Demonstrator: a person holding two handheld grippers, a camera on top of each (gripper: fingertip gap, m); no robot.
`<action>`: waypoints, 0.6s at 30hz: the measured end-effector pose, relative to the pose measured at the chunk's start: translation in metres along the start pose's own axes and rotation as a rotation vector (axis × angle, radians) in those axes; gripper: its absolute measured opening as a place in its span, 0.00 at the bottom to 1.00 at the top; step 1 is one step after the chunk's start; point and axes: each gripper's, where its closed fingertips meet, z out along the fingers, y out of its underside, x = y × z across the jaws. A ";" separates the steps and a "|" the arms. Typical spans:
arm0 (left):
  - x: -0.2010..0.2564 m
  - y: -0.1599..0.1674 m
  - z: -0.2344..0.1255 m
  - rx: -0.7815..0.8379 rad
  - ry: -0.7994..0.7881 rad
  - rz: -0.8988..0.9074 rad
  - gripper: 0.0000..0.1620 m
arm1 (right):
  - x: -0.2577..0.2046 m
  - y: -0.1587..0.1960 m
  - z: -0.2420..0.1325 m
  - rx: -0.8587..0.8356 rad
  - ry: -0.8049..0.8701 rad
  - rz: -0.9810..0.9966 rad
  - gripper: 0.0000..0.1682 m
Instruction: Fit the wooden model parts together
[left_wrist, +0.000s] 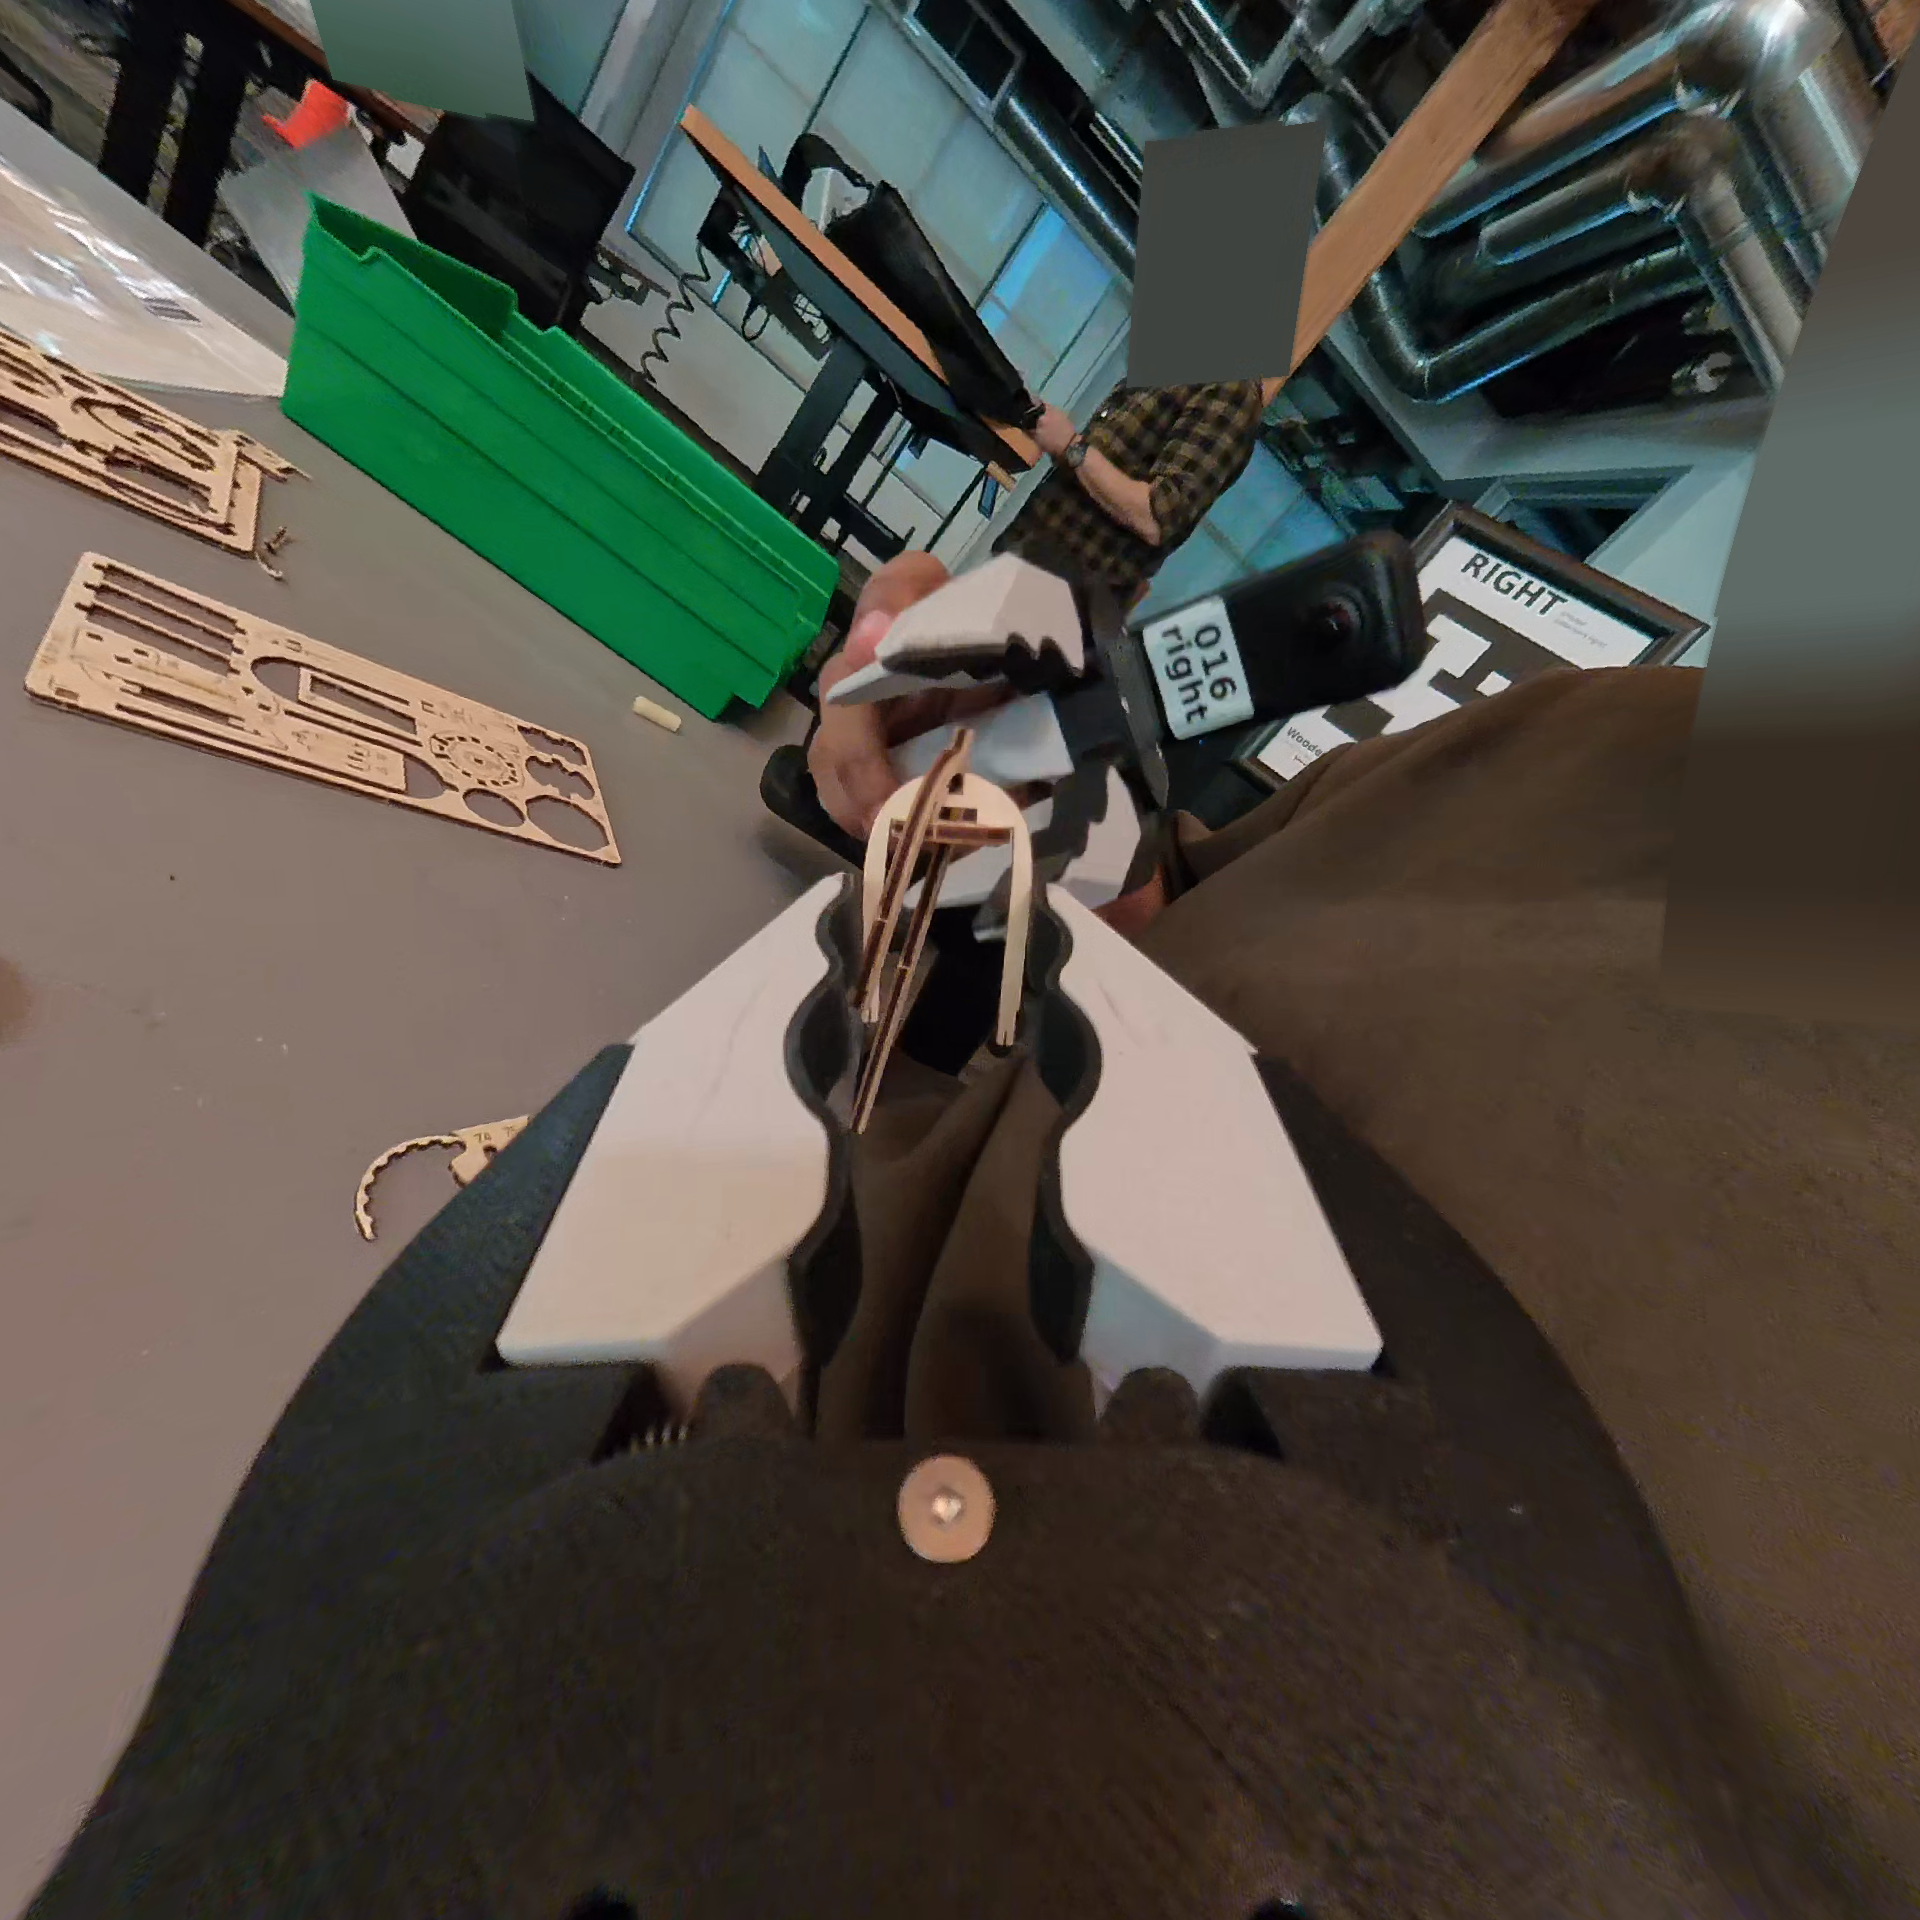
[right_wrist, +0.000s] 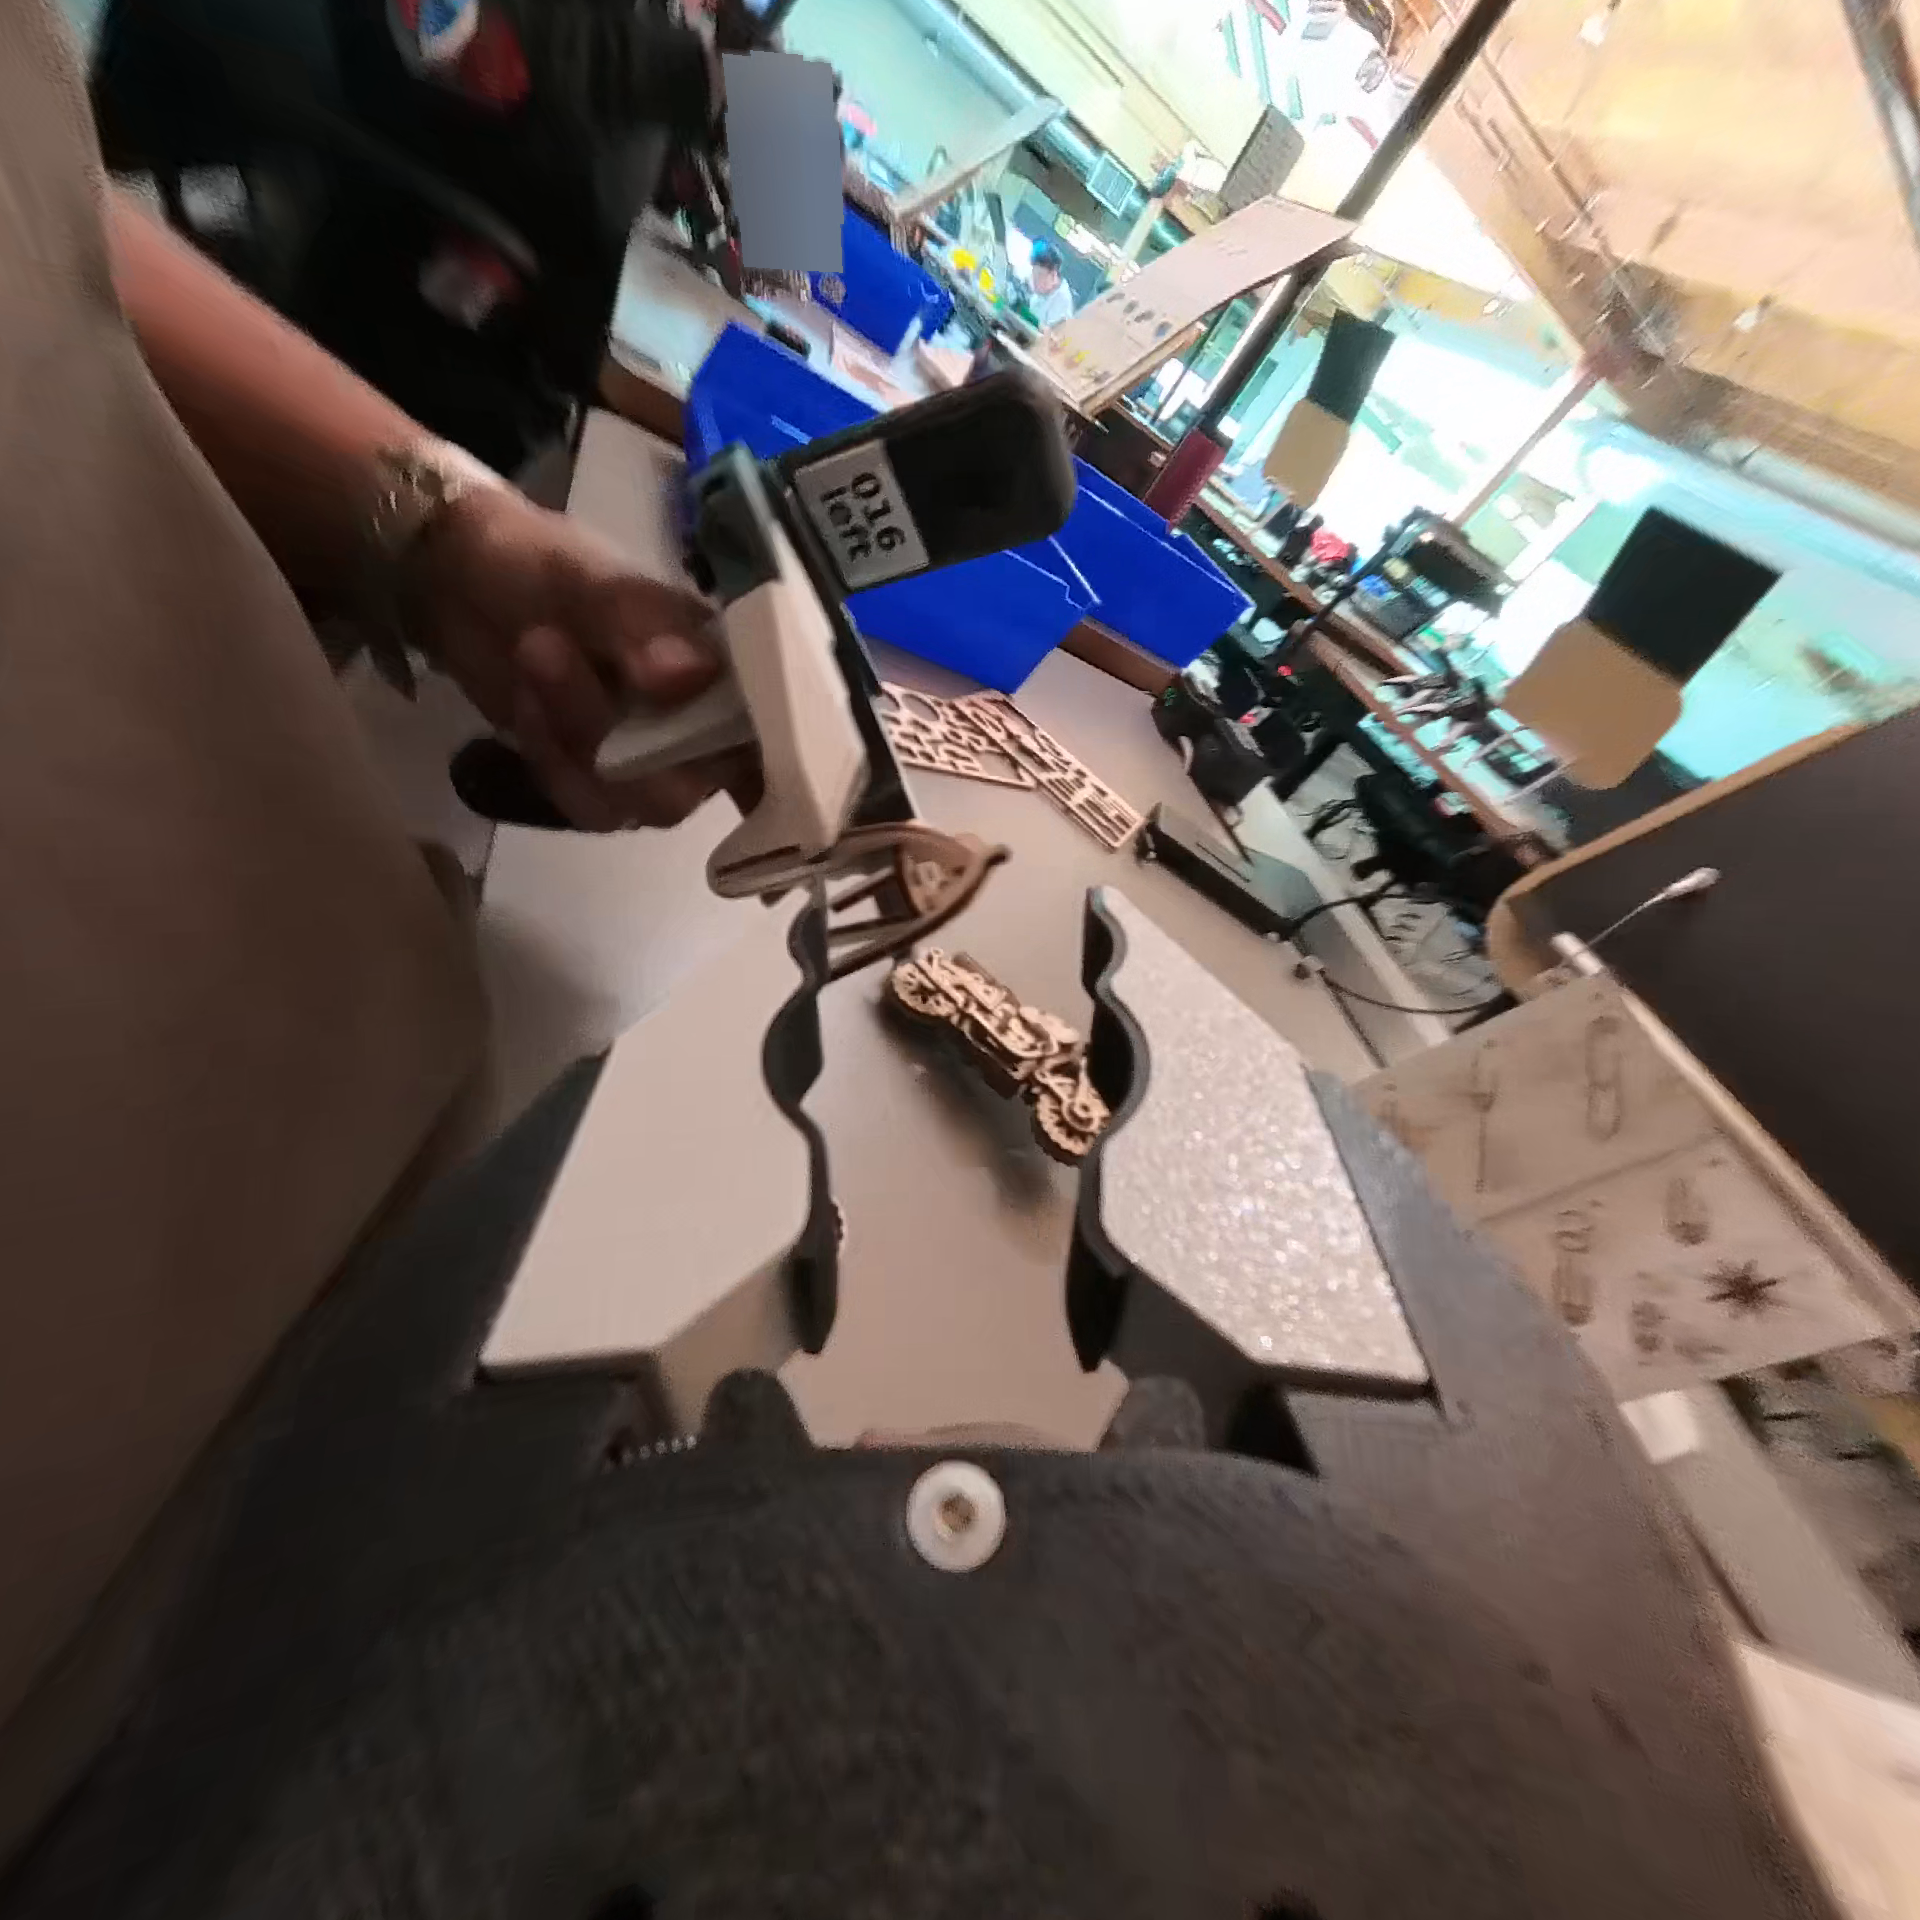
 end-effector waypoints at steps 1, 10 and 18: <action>-0.001 0.001 0.000 -0.002 -0.001 -0.006 0.18 | -0.004 0.000 0.001 -0.004 -0.008 -0.009 0.28; -0.003 0.002 -0.003 -0.010 0.006 -0.034 0.19 | -0.010 -0.008 -0.003 0.051 -0.154 0.286 0.29; -0.010 0.014 -0.006 -0.113 -0.092 0.170 0.19 | 0.019 -0.006 -0.010 0.097 -0.206 0.750 0.12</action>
